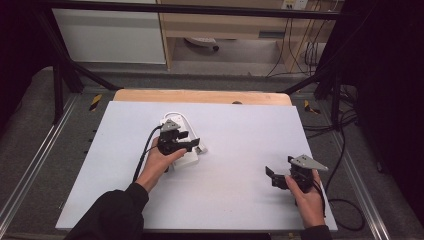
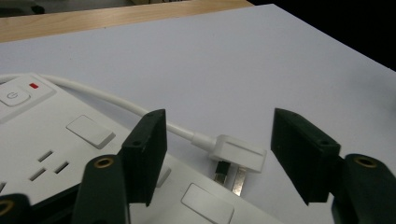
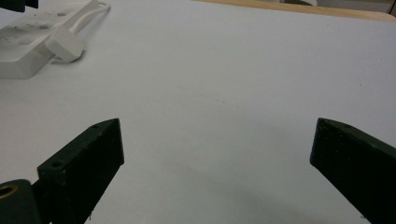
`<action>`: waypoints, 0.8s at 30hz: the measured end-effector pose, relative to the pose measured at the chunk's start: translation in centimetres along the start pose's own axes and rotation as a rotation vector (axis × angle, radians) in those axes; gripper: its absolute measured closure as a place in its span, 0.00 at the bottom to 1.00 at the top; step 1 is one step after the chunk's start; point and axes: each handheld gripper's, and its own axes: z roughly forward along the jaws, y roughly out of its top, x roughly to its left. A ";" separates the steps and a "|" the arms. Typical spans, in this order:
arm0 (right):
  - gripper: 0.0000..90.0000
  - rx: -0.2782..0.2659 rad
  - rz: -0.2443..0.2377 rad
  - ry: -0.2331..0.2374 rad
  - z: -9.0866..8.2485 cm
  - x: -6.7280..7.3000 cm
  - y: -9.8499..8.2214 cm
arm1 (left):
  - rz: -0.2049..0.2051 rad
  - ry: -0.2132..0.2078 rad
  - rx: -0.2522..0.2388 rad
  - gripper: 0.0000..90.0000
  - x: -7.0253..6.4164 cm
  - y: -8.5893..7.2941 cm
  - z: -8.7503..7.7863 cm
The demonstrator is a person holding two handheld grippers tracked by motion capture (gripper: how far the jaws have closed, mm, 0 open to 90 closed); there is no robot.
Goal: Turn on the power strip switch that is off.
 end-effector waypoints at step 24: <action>0.02 0.001 0.005 0.010 0.0 0.1 0.0 | -0.006 0.028 -0.078 0.11 -0.5 2.1 -2.4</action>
